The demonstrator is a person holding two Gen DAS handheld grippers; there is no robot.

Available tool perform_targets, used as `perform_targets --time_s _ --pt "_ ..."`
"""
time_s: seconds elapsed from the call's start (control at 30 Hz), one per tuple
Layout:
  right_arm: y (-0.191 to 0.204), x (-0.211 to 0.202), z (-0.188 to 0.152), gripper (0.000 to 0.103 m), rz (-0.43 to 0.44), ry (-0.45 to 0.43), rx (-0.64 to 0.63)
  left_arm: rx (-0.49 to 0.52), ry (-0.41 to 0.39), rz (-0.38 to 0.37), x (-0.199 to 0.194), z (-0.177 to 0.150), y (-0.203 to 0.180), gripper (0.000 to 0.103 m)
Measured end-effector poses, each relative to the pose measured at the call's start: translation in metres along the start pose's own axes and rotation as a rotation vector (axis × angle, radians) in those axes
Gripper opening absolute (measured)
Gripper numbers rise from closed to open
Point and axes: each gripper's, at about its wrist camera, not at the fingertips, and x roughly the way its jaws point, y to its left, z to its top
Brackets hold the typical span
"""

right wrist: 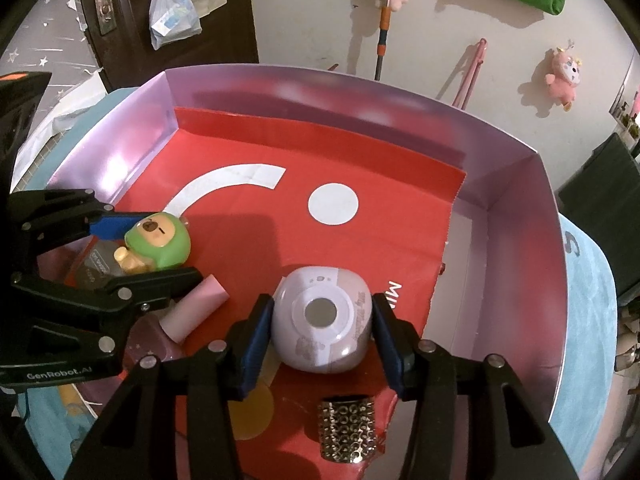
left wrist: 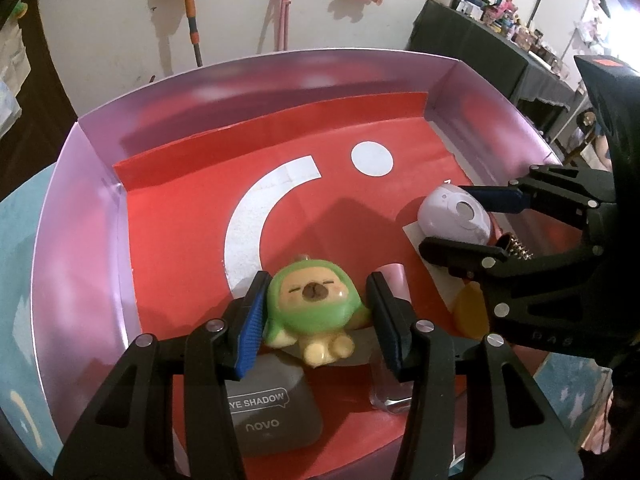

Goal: Organize rigid objects
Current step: 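Lower both tools into the box and open them to release the items, then withdraw both tools from the box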

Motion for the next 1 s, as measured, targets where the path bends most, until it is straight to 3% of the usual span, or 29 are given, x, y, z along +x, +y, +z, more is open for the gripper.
perform_targets --time_s 0.67,1.0 --pt "0.003 -0.009 -0.001 0.06 0.012 -0.008 0.012 -0.033 -0.05 -0.02 -0.018 0.001 0.003 0.062" --pt "0.001 -0.058 -0.007 0.068 0.006 -0.084 0.059 -0.074 -0.15 -0.021 -0.073 -0.019 -0.003 0.071"
